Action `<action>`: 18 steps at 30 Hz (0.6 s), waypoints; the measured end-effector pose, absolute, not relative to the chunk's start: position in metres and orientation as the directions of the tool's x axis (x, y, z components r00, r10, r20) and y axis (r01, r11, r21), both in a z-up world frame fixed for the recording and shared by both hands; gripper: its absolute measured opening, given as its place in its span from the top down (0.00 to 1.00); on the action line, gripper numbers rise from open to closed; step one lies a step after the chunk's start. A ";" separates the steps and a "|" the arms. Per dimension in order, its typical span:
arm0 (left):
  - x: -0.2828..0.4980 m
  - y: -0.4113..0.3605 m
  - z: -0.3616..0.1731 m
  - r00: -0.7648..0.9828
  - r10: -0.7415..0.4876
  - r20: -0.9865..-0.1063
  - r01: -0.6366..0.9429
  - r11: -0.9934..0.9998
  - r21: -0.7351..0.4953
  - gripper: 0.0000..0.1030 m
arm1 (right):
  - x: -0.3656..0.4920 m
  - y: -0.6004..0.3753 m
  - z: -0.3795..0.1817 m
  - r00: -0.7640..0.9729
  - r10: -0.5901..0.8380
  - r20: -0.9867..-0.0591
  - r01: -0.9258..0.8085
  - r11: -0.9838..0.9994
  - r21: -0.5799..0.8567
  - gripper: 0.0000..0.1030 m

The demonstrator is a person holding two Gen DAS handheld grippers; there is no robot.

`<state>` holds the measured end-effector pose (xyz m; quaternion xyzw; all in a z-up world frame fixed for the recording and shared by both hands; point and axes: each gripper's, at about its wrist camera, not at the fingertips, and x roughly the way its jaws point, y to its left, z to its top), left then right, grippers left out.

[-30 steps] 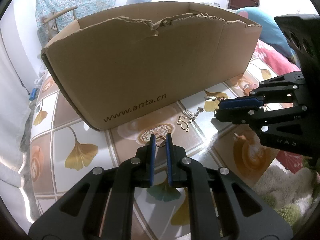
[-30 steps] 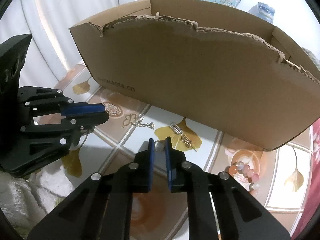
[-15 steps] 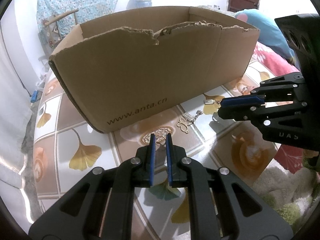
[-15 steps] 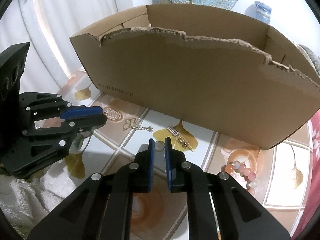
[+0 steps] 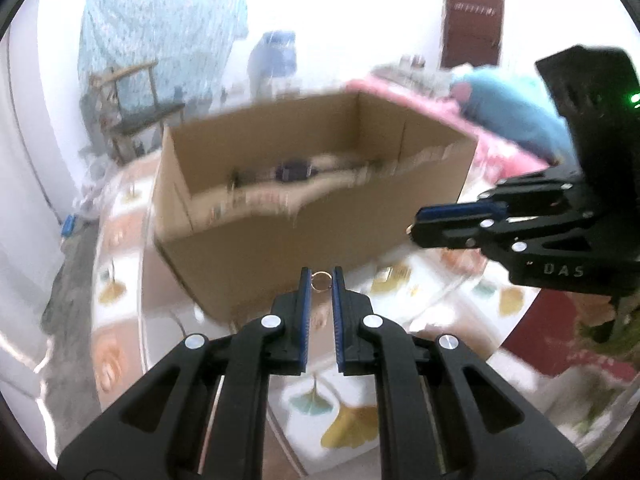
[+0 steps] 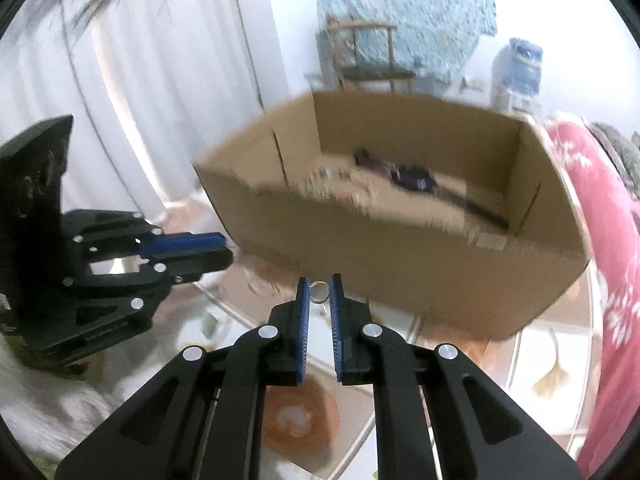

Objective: Organize jewelry
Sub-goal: 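Lift the gold ring with the left gripper and carry it over the box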

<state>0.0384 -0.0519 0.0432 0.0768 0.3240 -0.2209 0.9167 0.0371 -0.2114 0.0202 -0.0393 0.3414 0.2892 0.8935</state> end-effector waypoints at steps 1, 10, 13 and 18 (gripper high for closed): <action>0.040 -0.051 0.054 0.700 -0.379 -0.606 0.468 0.884 -0.013 0.91 | 0.037 -0.214 0.029 0.604 0.508 -0.614 -0.555 0.821 0.134 0.90; 0.112 -0.067 0.109 0.660 -0.473 -0.583 0.567 0.823 -0.026 0.91 | 0.125 -0.227 0.090 0.527 0.584 -0.617 -0.613 0.764 0.200 0.90; 0.173 -0.086 0.096 0.542 -0.438 -0.718 0.576 0.815 -0.062 0.91 | 0.187 -0.225 0.078 0.398 0.542 -0.740 -0.575 0.776 0.259 0.90; 0.247 -0.103 0.051 0.308 -0.394 -0.866 0.533 0.826 -0.186 0.91 | 0.252 -0.222 0.031 0.201 0.451 -0.870 -0.484 0.818 0.312 0.90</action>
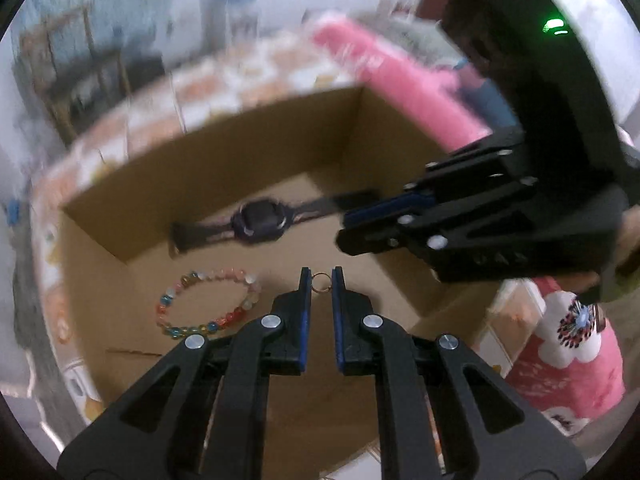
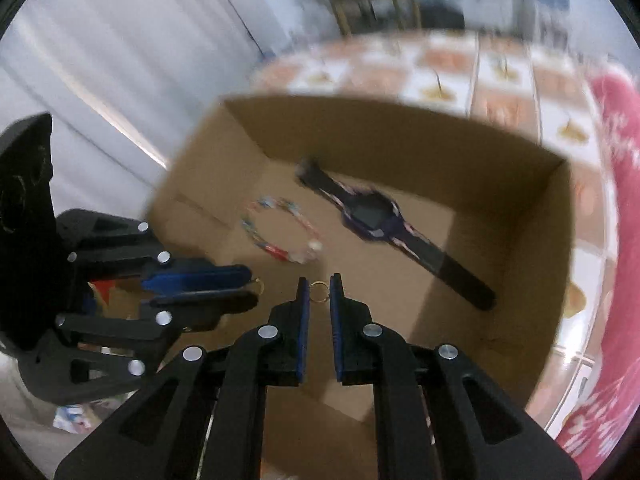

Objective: Organize jewelry
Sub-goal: 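Lift the gold ring with the left gripper and carry it over the box, then open the left gripper to drop the gold ring into the box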

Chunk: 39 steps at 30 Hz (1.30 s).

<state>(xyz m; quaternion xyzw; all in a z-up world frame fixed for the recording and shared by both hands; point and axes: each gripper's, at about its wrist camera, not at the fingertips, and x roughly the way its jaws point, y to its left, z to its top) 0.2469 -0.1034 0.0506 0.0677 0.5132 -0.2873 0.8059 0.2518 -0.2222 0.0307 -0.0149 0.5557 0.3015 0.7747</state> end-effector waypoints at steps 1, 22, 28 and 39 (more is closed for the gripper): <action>0.256 -0.105 0.041 0.266 -0.391 -0.881 0.518 0.829 -0.212 0.91 | 0.258 -0.221 0.024 0.179 0.428 -0.886 -0.476 0.826 0.303 0.90; 0.293 -0.109 0.007 0.107 -0.371 -0.923 0.413 0.861 -0.298 0.84 | 0.267 -0.225 0.006 0.177 0.329 -0.928 -0.475 0.854 0.212 0.82; 0.290 -0.106 0.014 0.150 -0.374 -0.915 0.410 0.866 -0.287 0.82 | 0.264 -0.230 0.019 0.221 0.346 -0.912 -0.463 0.860 0.214 0.80; 0.235 -0.065 0.090 0.376 -0.452 -0.809 0.449 0.853 -0.267 0.64 | 0.214 -0.246 0.089 0.423 0.410 -0.808 -0.485 0.856 0.181 0.67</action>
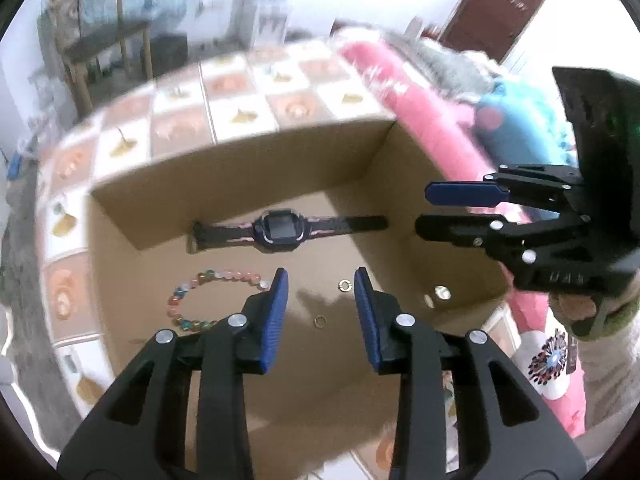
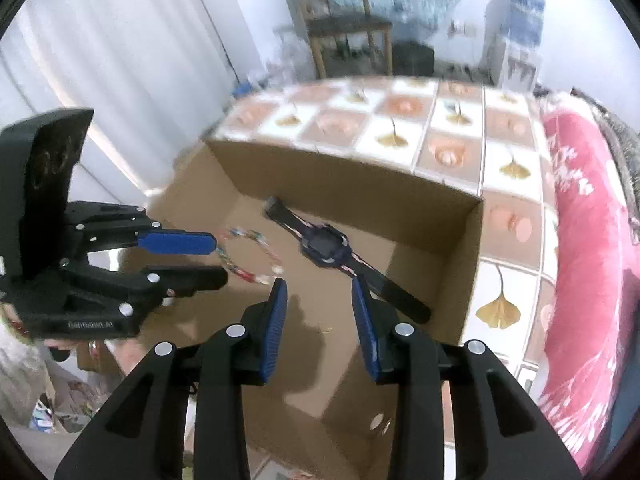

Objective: Organize jewelry
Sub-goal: 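Open the left gripper to drop the gold ring into the box, then withdraw the left tool from the box back over the gold jewelry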

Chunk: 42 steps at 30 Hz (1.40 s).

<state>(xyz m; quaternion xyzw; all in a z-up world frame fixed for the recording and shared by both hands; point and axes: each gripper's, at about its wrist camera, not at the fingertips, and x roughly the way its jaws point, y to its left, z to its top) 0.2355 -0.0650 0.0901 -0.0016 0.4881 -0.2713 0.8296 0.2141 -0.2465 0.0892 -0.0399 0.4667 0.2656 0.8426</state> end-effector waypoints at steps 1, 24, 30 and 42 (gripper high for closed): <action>0.224 -0.058 0.099 0.409 -0.459 -0.788 0.457 0.851 -0.259 0.62 | 0.203 -0.249 0.097 0.442 0.428 -0.788 -0.489 0.852 0.188 0.67; 0.025 -0.009 0.030 0.667 -0.329 -0.669 0.310 0.938 -0.153 0.34 | -0.001 -0.276 0.007 0.556 0.470 -0.686 -0.244 0.881 0.406 0.55; 0.020 -0.022 0.014 0.668 -0.330 -0.667 0.309 0.938 -0.155 0.34 | -0.001 -0.261 -0.011 0.553 0.447 -0.703 -0.232 0.893 0.386 0.55; 0.037 -0.054 -0.006 0.678 -0.343 -0.650 0.441 0.897 -0.014 0.48 | 0.035 -0.246 -0.038 0.512 0.462 -0.724 -0.287 0.886 0.363 0.55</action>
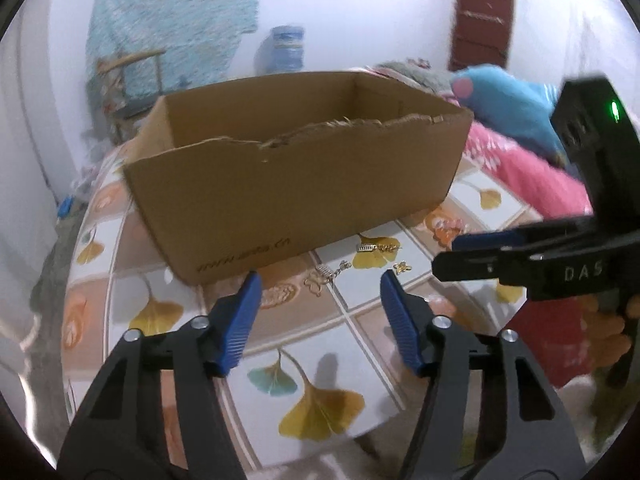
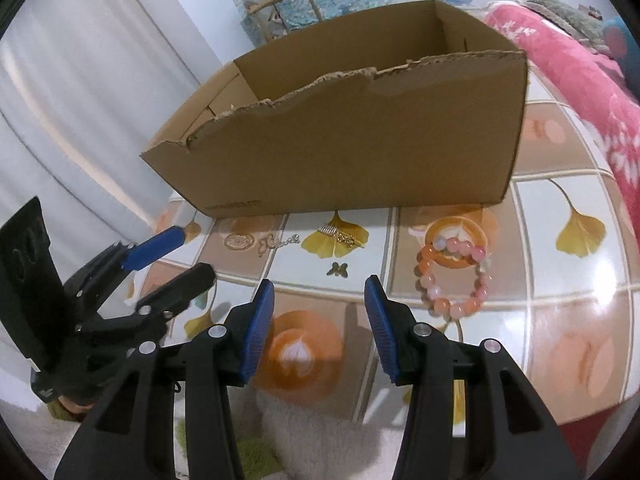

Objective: Organize jewelry
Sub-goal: 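Withdraw the left tool from the box back over the gold jewelry, then move the left gripper down toward the gold knot-shaped charm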

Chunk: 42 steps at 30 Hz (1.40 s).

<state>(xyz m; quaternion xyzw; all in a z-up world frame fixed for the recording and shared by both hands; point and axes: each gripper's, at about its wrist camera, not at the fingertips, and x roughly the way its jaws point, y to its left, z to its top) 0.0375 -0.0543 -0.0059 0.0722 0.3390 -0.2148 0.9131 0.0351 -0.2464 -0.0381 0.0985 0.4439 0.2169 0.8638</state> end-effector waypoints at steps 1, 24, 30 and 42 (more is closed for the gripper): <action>0.041 -0.058 -0.009 0.671 -0.341 -0.658 0.460 0.888 0.009 0.50 | 0.037 -0.245 -0.039 0.510 0.463 -0.724 -0.293 0.886 0.360 0.55; 0.095 -0.060 -0.035 0.438 -0.382 -0.814 0.670 0.743 0.012 0.77 | 0.064 -0.241 -0.055 0.459 0.497 -0.736 -0.380 0.859 0.343 0.55; 0.092 -0.064 -0.037 0.419 -0.395 -0.818 0.714 0.700 0.028 0.86 | 0.062 -0.243 -0.059 0.457 0.498 -0.737 -0.371 0.860 0.351 0.55; 0.082 -0.068 -0.036 0.431 -0.375 -0.821 0.707 0.706 0.049 0.95 | 0.056 -0.248 -0.057 0.472 0.490 -0.733 -0.360 0.866 0.347 0.55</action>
